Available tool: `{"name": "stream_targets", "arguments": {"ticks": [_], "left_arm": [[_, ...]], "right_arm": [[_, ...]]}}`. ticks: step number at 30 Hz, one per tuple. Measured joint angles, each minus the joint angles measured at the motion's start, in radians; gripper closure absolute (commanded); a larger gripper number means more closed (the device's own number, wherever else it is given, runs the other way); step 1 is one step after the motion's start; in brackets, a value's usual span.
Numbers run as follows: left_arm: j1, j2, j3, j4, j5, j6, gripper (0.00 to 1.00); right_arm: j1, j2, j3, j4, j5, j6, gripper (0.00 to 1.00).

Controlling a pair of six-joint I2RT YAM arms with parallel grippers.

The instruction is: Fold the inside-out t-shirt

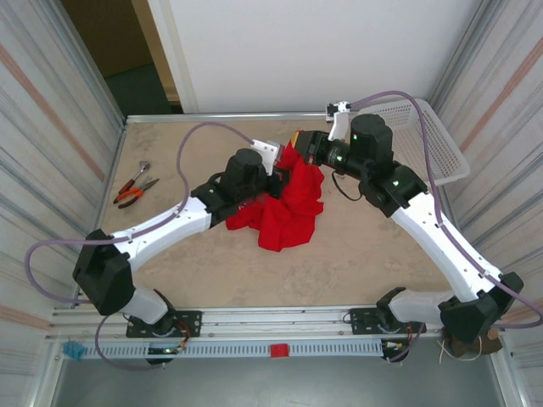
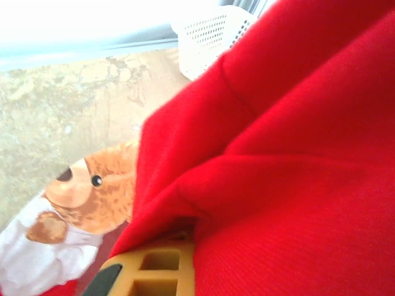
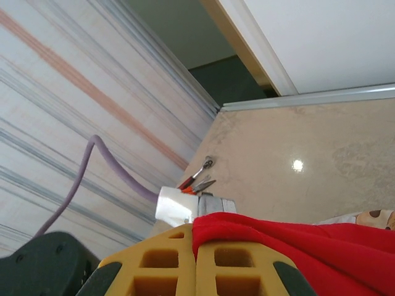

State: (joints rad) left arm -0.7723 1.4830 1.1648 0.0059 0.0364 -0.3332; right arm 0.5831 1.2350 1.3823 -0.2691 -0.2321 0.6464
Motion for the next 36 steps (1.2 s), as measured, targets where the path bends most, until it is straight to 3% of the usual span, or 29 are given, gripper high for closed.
{"name": "stream_targets", "arguments": {"ticks": [1, 2, 3, 7, 11, 19, 30, 32, 36], "left_arm": [[0.016, -0.001, 0.005, 0.002, 0.028, -0.005, 1.0], [0.031, -0.002, 0.008, 0.008, 0.061, -0.012, 1.0], [0.047, -0.005, 0.008, 0.014, 0.1, -0.024, 1.0], [0.134, -0.027, 0.009, 0.037, 0.273, -0.118, 1.0], [0.204, -0.064, 0.009, 0.048, 0.389, -0.205, 1.0], [0.215, -0.105, 0.009, 0.079, 0.541, -0.273, 1.0], [0.215, -0.107, 0.002, 0.108, 0.652, -0.27, 1.0], [0.216, -0.107, -0.003, 0.112, 0.653, -0.269, 1.0], [0.224, -0.107, -0.019, 0.122, 0.652, -0.269, 1.0]], "right_arm": [[-0.011, 0.002, 0.0, -0.001, 0.0, 0.001, 0.8], [-0.031, 0.01, 0.003, -0.003, 0.0, 0.001, 0.52], [-0.056, 0.023, 0.011, -0.01, -0.003, -0.001, 0.4], [-0.175, 0.096, 0.016, -0.023, -0.01, -0.004, 0.26], [-0.156, 0.06, -0.109, -0.05, 0.003, -0.003, 0.23], [-0.045, -0.05, -0.225, -0.045, 0.035, 0.024, 0.25], [-0.152, 0.037, -0.271, 0.115, -0.138, 0.144, 0.32], [-0.151, 0.048, -0.281, 0.156, -0.185, 0.171, 0.4], [-0.151, 0.082, -0.315, 0.248, -0.269, 0.233, 0.78]]}}
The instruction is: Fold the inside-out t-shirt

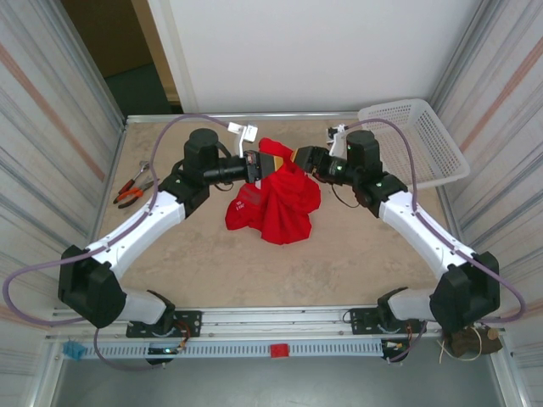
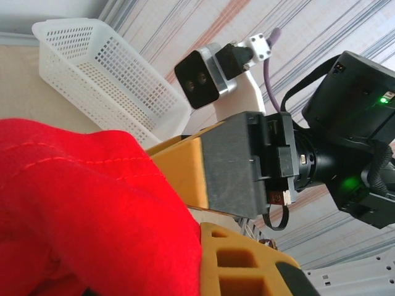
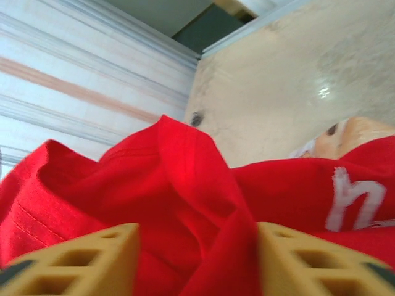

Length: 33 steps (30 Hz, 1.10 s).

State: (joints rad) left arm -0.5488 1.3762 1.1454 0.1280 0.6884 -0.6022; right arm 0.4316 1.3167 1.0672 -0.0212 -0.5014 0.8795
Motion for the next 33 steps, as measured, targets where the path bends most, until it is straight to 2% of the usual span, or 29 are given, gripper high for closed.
{"name": "stream_targets", "arguments": {"ticks": [2, 8, 12, 15, 21, 26, 29, 33], "left_arm": [[0.01, -0.002, -0.015, 0.005, -0.001, 0.0, 1.0], [0.059, -0.019, -0.087, 0.031, -0.002, 0.005, 1.0], [0.074, -0.031, -0.154, 0.062, -0.004, 0.035, 0.59], [0.077, -0.031, -0.187, 0.06, -0.008, 0.057, 0.49], [0.095, -0.064, -0.198, 0.02, -0.043, 0.114, 0.41], [0.099, -0.164, -0.177, 0.0, -0.08, 0.138, 0.34], [0.099, -0.163, -0.117, 0.022, -0.08, 0.091, 0.33], [0.091, -0.113, -0.08, 0.136, -0.089, -0.068, 0.32]], "right_arm": [[-0.001, 0.016, -0.011, 0.026, -0.032, 0.025, 1.0], [-0.05, 0.037, -0.006, 0.085, -0.115, 0.058, 1.0], [-0.1, 0.035, 0.004, 0.239, -0.183, 0.095, 1.0], [-0.114, 0.033, 0.004, 0.392, -0.248, 0.132, 1.0], [-0.112, 0.033, 0.004, 0.584, -0.375, 0.172, 1.0], [-0.112, 0.032, 0.004, 0.615, -0.446, 0.178, 1.0], [-0.112, 0.029, 0.004, 0.6, -0.466, 0.163, 1.0], [-0.112, 0.02, 0.001, 0.579, -0.468, 0.15, 1.0]]}}
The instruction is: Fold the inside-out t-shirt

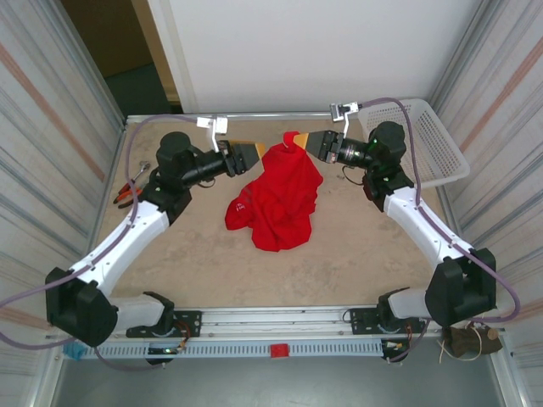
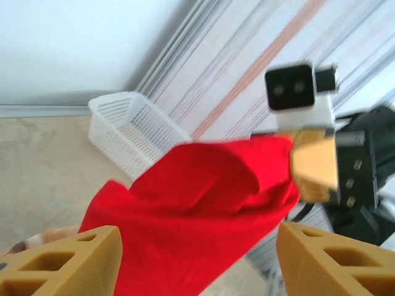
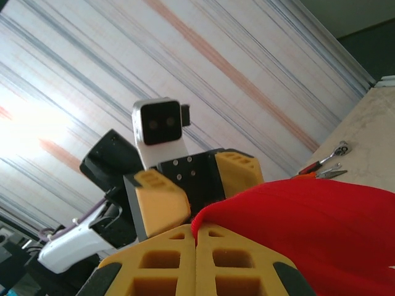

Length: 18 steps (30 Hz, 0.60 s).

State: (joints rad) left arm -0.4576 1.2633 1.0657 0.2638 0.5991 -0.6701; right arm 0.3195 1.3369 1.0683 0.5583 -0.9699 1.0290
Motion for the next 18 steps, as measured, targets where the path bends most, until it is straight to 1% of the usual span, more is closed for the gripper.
{"name": "stream_targets", "arguments": {"ticks": [3, 8, 14, 18], "left_arm": [[-0.034, 0.048, 0.0, 0.064, -0.028, -0.111, 0.31], [-0.1, 0.093, 0.002, 0.106, -0.069, -0.221, 0.31], [-0.108, 0.135, 0.019, 0.191, -0.095, -0.319, 0.32], [-0.108, 0.17, 0.043, 0.214, -0.104, -0.349, 0.34]], "right_arm": [[0.0, -0.003, -0.011, -0.013, 0.0, -0.013, 1.0], [0.002, -0.003, -0.021, -0.03, 0.001, -0.02, 1.0], [0.009, -0.003, -0.022, -0.034, 0.003, -0.02, 1.0], [0.016, -0.003, -0.022, -0.036, 0.003, -0.02, 1.0]]}}
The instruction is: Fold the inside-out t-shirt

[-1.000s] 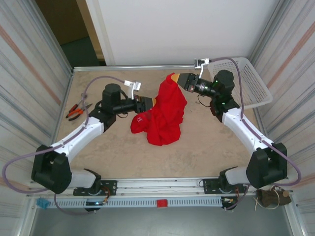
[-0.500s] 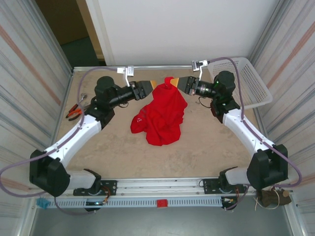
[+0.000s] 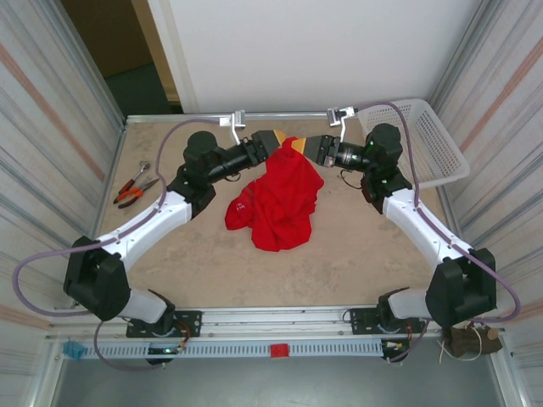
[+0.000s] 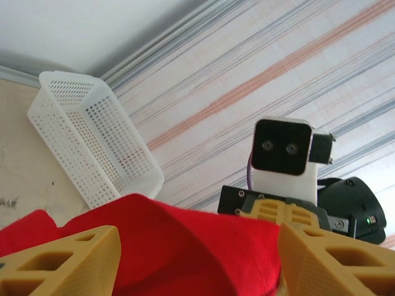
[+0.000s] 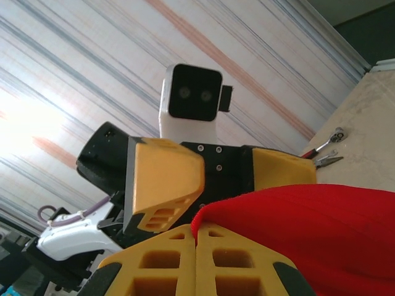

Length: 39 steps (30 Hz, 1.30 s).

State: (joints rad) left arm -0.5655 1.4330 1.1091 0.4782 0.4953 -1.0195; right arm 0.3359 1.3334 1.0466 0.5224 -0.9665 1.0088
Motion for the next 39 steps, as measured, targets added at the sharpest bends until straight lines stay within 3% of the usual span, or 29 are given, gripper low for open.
{"name": "stream_targets", "arguments": {"ticks": [3, 10, 12, 17, 18, 20, 22, 30, 39], "left_arm": [[-0.005, 0.023, 0.021, 0.006, 0.0, -0.011, 0.43], [-0.015, 0.037, 0.045, 0.035, 0.002, -0.034, 0.84], [-0.015, 0.04, 0.053, 0.044, 0.002, -0.035, 1.0], [-0.015, 0.043, 0.067, 0.049, 0.005, -0.035, 1.0], [-0.015, 0.043, 0.07, 0.049, 0.005, -0.034, 1.0], [-0.015, 0.043, 0.083, 0.039, 0.005, -0.032, 1.0], [-0.014, 0.043, 0.121, 0.006, 0.009, -0.031, 1.0], [-0.014, 0.041, 0.417, -0.152, 0.046, 0.008, 1.0], [-0.01, 0.035, 0.612, -0.322, 0.09, 0.06, 1.0]], "right_arm": [[0.003, 0.0, 0.0, 0.0, 0.0, 0.0, 1.0], [0.005, -0.001, 0.0, -0.008, 0.001, -0.019, 1.0], [0.005, -0.001, 0.0, -0.014, 0.002, -0.024, 1.0], [0.004, -0.001, -0.003, -0.035, 0.012, -0.031, 1.0], [0.004, -0.001, -0.003, -0.042, 0.019, -0.033, 0.94], [-0.003, -0.003, -0.004, -0.063, 0.031, -0.039, 0.52], [-0.021, -0.01, -0.004, -0.107, 0.055, -0.056, 0.35], [-0.143, -0.141, -0.115, -0.293, 0.217, -0.132, 0.26], [-0.155, -0.175, -0.288, -0.412, 0.278, -0.24, 0.09]]}}
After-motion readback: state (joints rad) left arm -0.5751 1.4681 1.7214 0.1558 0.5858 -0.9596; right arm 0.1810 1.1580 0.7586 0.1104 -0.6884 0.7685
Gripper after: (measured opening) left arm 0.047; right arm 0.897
